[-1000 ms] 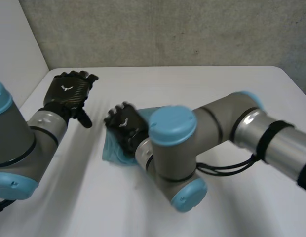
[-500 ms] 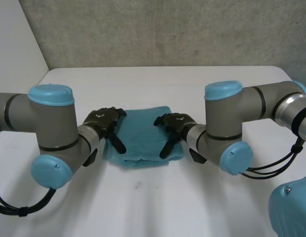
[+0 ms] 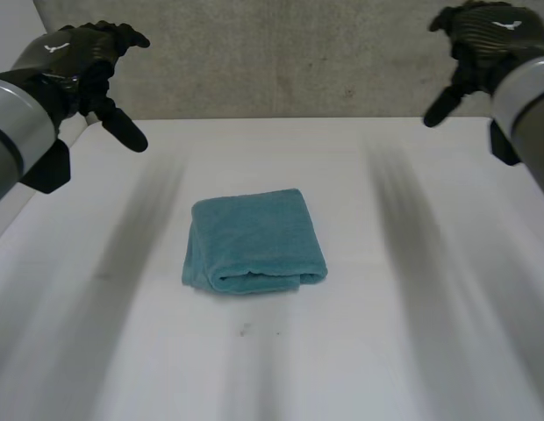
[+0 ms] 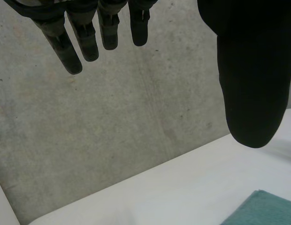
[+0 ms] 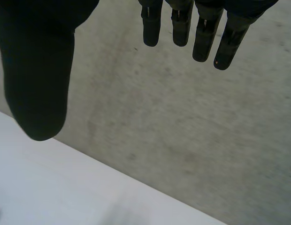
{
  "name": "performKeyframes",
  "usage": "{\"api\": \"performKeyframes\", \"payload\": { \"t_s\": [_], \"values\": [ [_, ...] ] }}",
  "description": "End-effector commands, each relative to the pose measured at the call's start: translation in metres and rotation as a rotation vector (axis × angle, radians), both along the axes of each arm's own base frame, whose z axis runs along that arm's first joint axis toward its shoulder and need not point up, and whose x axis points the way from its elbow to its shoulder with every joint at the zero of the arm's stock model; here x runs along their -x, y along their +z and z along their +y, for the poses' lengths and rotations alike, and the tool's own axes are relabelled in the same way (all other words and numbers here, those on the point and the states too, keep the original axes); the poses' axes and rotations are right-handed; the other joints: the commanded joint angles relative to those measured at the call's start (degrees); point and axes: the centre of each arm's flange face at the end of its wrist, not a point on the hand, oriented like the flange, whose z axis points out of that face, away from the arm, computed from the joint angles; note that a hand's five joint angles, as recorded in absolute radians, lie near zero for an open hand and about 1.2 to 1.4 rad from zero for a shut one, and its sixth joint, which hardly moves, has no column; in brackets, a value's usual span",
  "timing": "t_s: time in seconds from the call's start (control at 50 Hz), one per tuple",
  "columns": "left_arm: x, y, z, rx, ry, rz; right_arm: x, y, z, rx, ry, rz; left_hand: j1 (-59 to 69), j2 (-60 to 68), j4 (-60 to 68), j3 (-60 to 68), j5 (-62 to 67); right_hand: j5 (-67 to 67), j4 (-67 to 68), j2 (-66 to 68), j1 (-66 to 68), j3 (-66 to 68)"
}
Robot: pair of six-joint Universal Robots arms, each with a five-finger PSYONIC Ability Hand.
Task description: Fold the laundry
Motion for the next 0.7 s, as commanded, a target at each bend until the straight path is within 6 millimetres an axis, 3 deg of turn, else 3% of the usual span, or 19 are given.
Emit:
{"api": "performKeyframes", "payload": {
  "t_s": [0.02, 0.7],
  "values": [
    [-0.001, -0.007, 0.007, -0.047, -0.028, 0.016, 0.014, -0.016, 0.007, -0.051, -0.013, 0.056, -1.4, -1.7, -1.8, -2.2, -2.6, -3.1, -3.1, -2.4, -0.9, -2.1],
    [0.0, -0.012, 0.011, -0.015, -0.036, 0.037, 0.011, -0.029, 0.015, -0.085, 0.063, 0.078, -1.4, -1.7, -1.8, -2.2, -2.6, -3.1, -3.1, -2.4, -0.9, -2.1]
  ]
}}
